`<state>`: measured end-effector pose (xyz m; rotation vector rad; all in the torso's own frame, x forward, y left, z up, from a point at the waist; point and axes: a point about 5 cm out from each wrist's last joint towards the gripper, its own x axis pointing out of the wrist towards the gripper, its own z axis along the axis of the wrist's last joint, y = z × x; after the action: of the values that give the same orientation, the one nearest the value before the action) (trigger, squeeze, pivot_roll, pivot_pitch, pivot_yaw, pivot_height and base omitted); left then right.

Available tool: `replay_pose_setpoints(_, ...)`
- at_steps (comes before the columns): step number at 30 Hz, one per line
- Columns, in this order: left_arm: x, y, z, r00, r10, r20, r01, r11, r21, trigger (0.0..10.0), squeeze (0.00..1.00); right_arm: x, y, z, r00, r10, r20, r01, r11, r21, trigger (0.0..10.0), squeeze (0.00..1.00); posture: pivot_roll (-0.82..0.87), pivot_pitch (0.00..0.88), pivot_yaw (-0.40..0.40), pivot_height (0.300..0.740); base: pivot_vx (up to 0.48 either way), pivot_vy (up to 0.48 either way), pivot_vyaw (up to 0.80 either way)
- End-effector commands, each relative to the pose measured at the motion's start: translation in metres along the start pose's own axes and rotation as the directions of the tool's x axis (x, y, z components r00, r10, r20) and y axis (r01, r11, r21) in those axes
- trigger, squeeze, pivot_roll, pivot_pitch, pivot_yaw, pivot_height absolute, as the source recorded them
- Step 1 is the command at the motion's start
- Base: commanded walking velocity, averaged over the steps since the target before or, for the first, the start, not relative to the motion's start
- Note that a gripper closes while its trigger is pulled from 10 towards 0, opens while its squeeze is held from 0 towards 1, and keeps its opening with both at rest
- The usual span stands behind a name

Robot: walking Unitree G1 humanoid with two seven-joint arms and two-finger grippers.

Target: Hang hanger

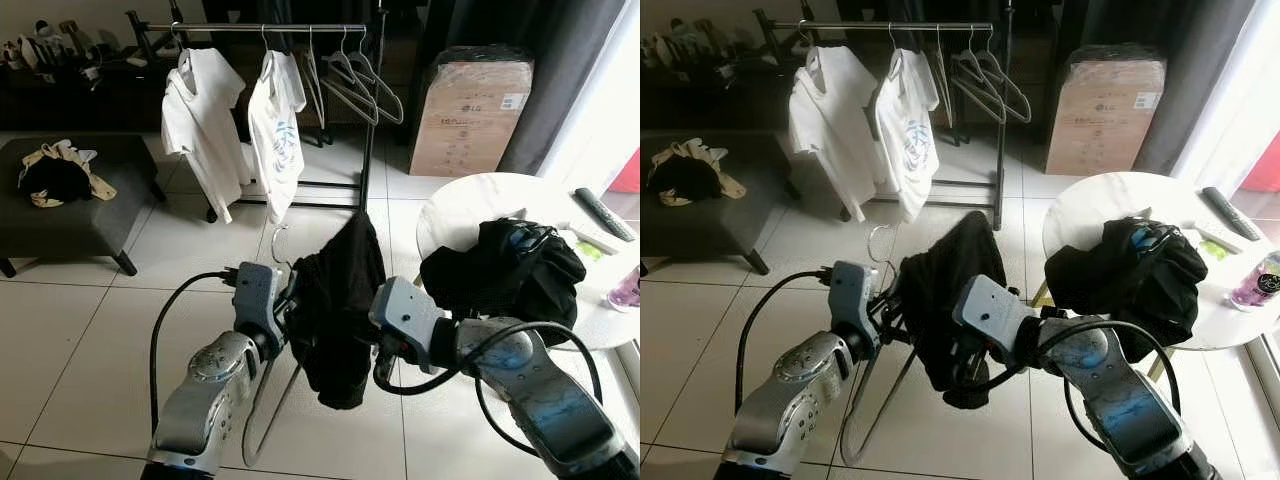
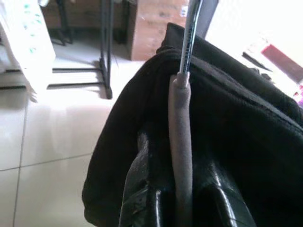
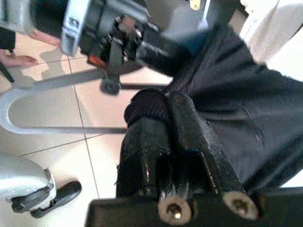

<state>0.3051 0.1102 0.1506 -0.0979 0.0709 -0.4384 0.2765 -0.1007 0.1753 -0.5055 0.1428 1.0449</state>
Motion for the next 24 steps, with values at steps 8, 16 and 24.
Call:
replay_pose_setpoints(8,-0.002,0.020,0.032,0.960,0.188,0.209,-0.199,0.980,0.033,10.0,0.00,0.009,0.011,-0.008,0.998,0.042,-0.040,-0.042,0.999,0.002,10.0,0.00,0.01,0.185,0.010,0.740,0.000,0.000,0.00)
replay_pose_setpoints(16,-0.002,0.027,0.029,0.930,0.313,0.191,-0.342,0.928,0.146,10.0,0.00,0.010,0.006,-0.013,0.997,-0.015,-0.072,0.017,0.999,0.028,10.0,0.00,0.01,0.184,0.009,0.740,0.000,0.000,0.00)
replay_pose_setpoints(24,-0.003,0.039,0.030,0.889,0.415,0.193,-0.447,0.877,0.178,10.0,0.00,0.013,0.007,-0.006,0.999,-0.025,-0.025,0.026,0.999,0.048,10.0,0.00,0.01,0.184,0.009,0.740,0.000,0.000,0.00)
